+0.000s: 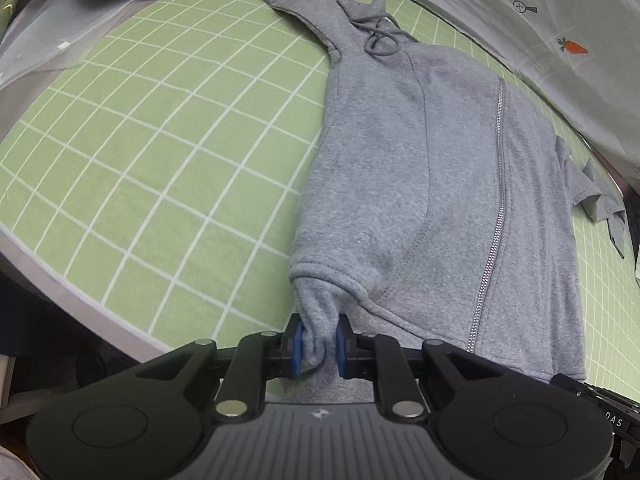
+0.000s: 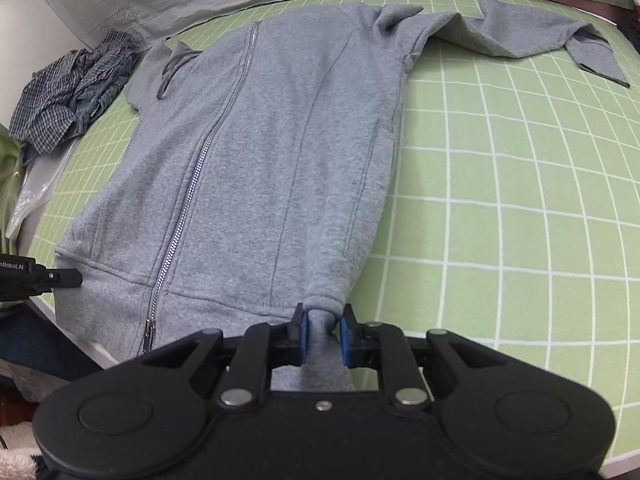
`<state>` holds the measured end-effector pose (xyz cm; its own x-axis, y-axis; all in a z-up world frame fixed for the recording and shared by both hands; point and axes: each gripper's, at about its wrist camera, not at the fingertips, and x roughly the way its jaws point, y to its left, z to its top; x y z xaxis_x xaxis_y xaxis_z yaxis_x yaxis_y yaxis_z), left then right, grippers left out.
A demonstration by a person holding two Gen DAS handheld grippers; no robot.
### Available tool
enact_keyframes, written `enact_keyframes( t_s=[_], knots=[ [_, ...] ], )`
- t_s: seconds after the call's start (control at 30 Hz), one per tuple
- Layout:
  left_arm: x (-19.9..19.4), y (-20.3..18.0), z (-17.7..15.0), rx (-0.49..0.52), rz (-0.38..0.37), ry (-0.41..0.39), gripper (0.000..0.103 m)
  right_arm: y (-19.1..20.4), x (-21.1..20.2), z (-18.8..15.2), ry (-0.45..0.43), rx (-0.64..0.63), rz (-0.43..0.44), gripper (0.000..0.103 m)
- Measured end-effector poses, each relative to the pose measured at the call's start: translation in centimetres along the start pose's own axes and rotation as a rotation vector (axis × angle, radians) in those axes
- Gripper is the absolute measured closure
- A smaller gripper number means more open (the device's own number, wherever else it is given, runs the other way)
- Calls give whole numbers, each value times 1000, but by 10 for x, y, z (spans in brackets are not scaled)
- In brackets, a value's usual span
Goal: Fold clothes
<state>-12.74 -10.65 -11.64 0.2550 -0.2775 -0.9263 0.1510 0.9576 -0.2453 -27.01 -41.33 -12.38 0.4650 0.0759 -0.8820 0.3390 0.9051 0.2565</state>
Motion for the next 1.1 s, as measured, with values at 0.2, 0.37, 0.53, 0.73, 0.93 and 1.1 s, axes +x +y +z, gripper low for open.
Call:
enact_keyframes(
  t_s=[0.2,0.37,0.53,0.73,0.93,1.1],
  knots=[
    [-5,-4,11,13,45,-19,49,-1,-1,-1,0,26,-59,61],
    [-6,-19,40,49,1,-69,27,-7,-16,4,-56,82,-117,41],
    [5,-56,56,162,-12,-60,19,-16,-35,10,-121,147,-162,10],
    [12,-102,66,189,-39,-79,16,-33,-46,15,-165,121,-236,0],
    [22,-158,88,171,-38,-123,10,-95,-53,42,-242,213,-262,0],
    [39,-192,118,169,-9,-123,9,-156,-47,78,-302,353,-265,0]
  ],
)
